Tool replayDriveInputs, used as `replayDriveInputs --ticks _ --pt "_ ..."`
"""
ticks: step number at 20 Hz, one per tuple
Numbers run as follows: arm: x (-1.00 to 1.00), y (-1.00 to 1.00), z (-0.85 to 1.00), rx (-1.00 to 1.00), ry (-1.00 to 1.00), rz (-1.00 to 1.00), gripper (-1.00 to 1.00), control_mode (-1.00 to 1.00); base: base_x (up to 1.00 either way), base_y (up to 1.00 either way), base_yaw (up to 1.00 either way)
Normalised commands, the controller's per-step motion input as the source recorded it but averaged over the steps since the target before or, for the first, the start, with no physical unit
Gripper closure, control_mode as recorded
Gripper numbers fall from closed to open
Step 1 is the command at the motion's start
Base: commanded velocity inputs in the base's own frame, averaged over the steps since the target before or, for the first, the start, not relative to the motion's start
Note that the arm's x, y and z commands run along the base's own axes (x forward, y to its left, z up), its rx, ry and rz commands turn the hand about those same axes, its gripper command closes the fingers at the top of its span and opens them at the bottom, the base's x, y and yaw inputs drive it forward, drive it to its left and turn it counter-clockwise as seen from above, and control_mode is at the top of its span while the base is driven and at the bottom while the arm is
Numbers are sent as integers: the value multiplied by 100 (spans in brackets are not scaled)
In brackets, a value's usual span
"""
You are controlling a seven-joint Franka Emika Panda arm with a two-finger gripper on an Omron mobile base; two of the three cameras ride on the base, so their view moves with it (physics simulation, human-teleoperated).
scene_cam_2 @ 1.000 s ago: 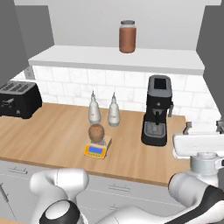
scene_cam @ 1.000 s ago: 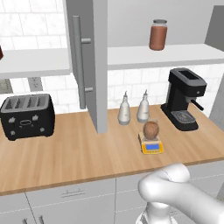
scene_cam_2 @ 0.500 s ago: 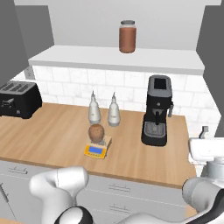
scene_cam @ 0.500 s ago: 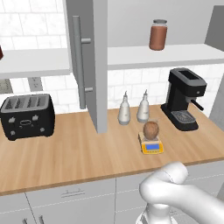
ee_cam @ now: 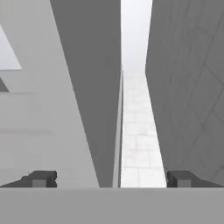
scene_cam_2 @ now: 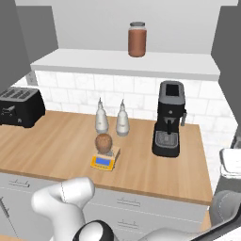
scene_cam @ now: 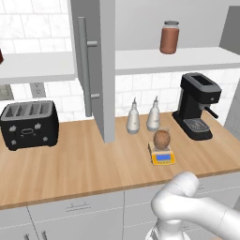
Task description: Pick the honey bottle and place it on the digital scale for weighing, and close the cabinet.
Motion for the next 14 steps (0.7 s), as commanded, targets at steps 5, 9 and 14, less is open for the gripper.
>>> replayDriveInputs --ticks 5,9,14 --pt "1 -12 15 2 7 -9 -100 -100 0 0 0" --pt "-18 -7 47 5 0 -13 -100 -100 0 0 0" --pt "-38 4 78 0 0 -10 -100 -100 0 0 0"
